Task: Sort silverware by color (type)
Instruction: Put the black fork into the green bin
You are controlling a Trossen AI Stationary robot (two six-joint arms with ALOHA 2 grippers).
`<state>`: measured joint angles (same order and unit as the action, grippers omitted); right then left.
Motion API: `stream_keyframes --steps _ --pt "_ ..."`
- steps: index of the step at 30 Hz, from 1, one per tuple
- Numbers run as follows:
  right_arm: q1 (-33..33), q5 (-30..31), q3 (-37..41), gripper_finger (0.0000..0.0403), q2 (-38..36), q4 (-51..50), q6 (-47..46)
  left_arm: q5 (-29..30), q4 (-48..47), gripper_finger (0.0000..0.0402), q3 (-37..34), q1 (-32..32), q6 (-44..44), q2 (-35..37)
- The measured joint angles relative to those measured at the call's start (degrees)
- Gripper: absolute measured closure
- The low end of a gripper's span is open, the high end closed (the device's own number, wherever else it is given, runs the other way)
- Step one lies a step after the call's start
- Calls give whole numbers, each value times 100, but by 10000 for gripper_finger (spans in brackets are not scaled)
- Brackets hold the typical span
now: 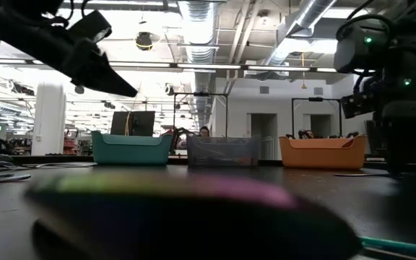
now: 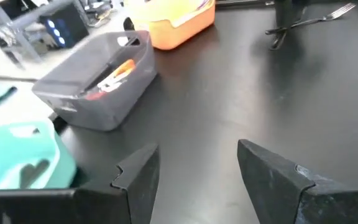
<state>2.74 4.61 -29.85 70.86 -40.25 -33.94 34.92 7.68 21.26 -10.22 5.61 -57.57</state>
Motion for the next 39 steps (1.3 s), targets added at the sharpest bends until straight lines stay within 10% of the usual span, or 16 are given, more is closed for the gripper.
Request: stream_keyframes --steps 8,15,25,39 --pt "-345 236 -253 298 81 939 339 268 -683 198 406 676 3 443" --pt "-97 550 -276 340 152 4145 961 -253 -2802 198 1023 456 1400 1080" --pt "39 912 -636 336 168 2025 864 -171 -1982 198 712 -103 1634 754" --pt "-64 812 -569 250 1534 1648 1320 -439 -922 198 707 102 1003 -722"
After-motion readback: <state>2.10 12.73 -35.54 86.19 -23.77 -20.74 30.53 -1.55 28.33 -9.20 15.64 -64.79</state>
